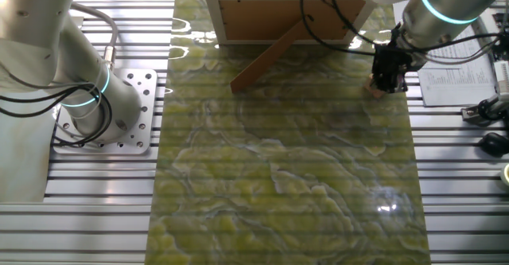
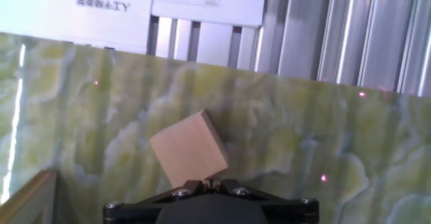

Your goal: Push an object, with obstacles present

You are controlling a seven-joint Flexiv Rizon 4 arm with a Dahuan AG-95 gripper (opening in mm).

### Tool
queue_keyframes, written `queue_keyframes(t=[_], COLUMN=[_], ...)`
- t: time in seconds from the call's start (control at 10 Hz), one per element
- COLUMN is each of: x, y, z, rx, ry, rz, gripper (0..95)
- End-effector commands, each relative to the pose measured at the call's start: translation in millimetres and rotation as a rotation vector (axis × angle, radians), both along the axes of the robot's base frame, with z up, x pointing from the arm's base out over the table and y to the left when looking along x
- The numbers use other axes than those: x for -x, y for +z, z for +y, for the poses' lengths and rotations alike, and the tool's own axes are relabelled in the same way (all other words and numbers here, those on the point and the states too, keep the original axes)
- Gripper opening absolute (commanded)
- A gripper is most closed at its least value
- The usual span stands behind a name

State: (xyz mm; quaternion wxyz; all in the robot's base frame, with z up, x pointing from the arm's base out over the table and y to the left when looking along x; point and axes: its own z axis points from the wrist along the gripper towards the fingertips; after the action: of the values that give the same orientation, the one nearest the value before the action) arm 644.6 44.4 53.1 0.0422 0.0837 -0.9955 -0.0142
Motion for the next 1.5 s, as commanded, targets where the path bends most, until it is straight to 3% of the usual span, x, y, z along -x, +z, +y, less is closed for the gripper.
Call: queue_keyframes(t=[0.1, 0.5, 0.8, 0.9, 1.2, 1.3, 1.5], x=[2.5, 2.0, -0.6, -1.2, -6.2, -14.2, -17.0], y=[0.5, 0.6, 0.1, 0.2, -6.0, -4.9, -2.1], z=[-0.4, -3.2, -22.6, -30.3, -29.2, -24.2, -23.0], rx=[0.004, 0.012, 0.008, 0.012, 0.016, 0.016, 0.015], ry=[-0.008, -0.063, -0.086, -0.135, -0.201, -0.221, -0.226], rz=[-0.002, -0.004, -0.011, -0.016, -0.032, -0.035, -0.035], gripper=[0.0, 0.0, 0.0, 0.0, 0.0, 0.0, 0.0])
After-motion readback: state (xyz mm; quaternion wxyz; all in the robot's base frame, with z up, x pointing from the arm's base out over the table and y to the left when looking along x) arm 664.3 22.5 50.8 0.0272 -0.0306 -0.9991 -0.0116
